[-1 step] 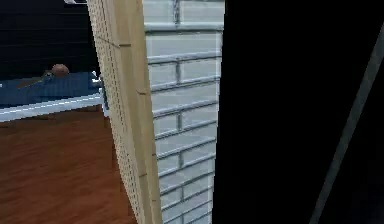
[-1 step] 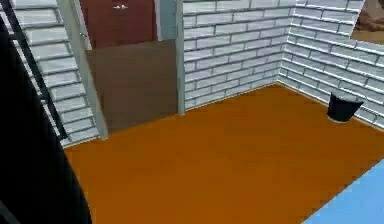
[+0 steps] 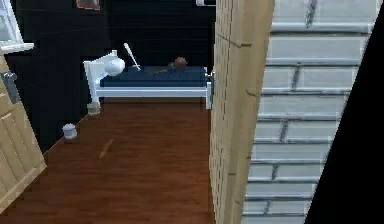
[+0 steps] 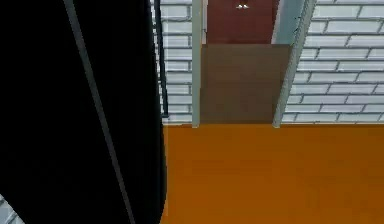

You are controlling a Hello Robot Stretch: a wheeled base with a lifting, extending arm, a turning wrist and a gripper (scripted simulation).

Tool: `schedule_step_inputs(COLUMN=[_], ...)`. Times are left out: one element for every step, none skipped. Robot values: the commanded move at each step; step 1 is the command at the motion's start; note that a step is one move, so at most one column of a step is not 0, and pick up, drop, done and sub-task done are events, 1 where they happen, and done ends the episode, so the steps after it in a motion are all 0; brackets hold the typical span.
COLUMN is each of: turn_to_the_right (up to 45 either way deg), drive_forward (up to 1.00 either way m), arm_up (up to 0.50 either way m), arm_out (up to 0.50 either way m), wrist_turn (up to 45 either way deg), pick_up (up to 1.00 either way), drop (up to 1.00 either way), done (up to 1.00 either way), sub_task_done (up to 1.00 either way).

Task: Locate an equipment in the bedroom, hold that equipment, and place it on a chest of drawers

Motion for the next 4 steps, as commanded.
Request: schedule_step_inputs(turn_to_the_right=[0.0,-39.0,0.0,33.0], drive_forward=[0.1,0.0,0.45,0.0], arm_up=[0.0,0.0,0.0,0.0], arm_out=[0.0,0.0,0.0,0.0], wrist_turn=[0.0,0.0,0.0,0.0], pick_up=[0.0,0.0,0.0,0.0], drop=[0.0,0.0,0.0,0.0], done=[0.0,0.0,0.0,0.0], sub_task_done=[0.0,0.0,0.0,0.0])
